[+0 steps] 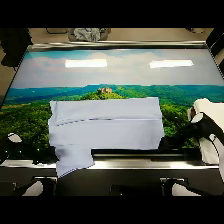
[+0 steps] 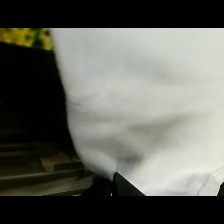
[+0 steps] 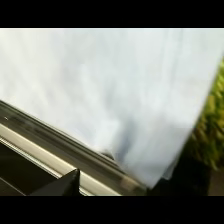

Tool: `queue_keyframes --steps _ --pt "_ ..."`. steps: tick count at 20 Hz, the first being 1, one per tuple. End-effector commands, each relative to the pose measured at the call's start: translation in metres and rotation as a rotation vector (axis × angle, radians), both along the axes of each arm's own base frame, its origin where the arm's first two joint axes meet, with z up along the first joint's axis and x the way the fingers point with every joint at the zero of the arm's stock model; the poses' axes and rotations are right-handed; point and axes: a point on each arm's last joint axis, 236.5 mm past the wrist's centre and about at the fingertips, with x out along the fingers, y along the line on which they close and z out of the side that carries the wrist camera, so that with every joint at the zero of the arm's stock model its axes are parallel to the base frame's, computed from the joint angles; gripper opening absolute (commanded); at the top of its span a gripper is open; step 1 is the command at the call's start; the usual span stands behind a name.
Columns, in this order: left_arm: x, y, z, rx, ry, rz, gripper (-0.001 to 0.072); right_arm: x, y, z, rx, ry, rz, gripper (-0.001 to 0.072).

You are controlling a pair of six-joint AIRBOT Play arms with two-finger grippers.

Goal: Fold the shirts.

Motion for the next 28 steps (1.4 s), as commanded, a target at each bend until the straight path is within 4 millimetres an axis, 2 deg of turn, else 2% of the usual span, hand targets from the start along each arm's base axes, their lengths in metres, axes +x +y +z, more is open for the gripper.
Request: queue_keyframes --steps 1,3,4,5,8,9,11,12,14,16,17,18,19,22,25,28 --pt "0.005 0.003 -0.003 0.016 -0.02 0.006 0.0037 0.036 -0.007 -0.014 -0.056 -0.131 -0.097 0.0455" --pt "0.005 0.003 -0.003 0.016 -0.02 0.006 0.0037 0.038 -0.009 -0.015 -0.074 -0.128 -0.119 0.0231" --pt "0.005 0.003 -0.003 0.016 -0.02 0.006 0.0036 0.039 -0.011 -0.016 -0.085 -0.128 -0.128 0.0076" --pt "0.005 0.003 -0.003 0.016 -0.02 0.006 0.0037 0.039 -0.012 -0.017 -0.09 -0.13 -0.129 0.0045" --pt "0.011 0.006 0.002 0.02 -0.044 -0.007 0.0034 0.037 -0.011 -0.015 -0.076 -0.13 -0.098 0.0043" --pt "0.021 0.01 0.01 0.029 -0.082 -0.023 0.0033 0.037 -0.01 -0.011 -0.068 -0.137 -0.081 0.0042" --pt "0.058 0.021 0.042 0.072 -0.224 -0.013 0.0032 0.051 -0.013 0.006 -0.068 -0.204 -0.05 0.0042" --pt "0.08 0.024 0.066 0.09 -0.317 0.016 0.003 0.063 -0.016 0.02 -0.078 -0.257 -0.05 0.0042" --pt "0.112 0.027 0.114 0.108 -0.456 0.01 0.003 0.105 -0.026 0.056 -0.116 -0.403 -0.082 0.0041" --pt "0.145 0.037 0.145 0.153 -0.566 0.011 0.0029 0.152 -0.032 0.092 -0.156 -0.547 -0.071 0.0041" --pt "0.163 0.041 0.153 0.168 -0.603 0.019 0.0029 0.177 -0.029 0.104 -0.177 -0.603 -0.051 0.0041" --pt "0.178 0.043 0.153 0.172 -0.614 0.018 0.0029 0.2 -0.026 0.109 -0.196 -0.643 -0.04 0.0041" --pt "0.193 0.044 0.148 0.172 -0.614 0.019 0.0029 0.223 -0.025 0.106 -0.214 -0.652 -0.047 0.0041" --pt "0.242 0.055 0.117 0.168 -0.574 0.052 0.003 0.27 -0.019 0.076 -0.195 -0.604 -0.066 0.0042" --pt "0.275 0.059 0.086 0.137 -0.493 0.058 0.0031 0.294 -0.013 0.048 -0.164 -0.552 -0.109 0.0042" --pt "0.284 0.05 0.055 0.102 -0.419 0.036 0.0034 0.291 -0.003 0.023 -0.117 -0.487 -0.122 0.0044"
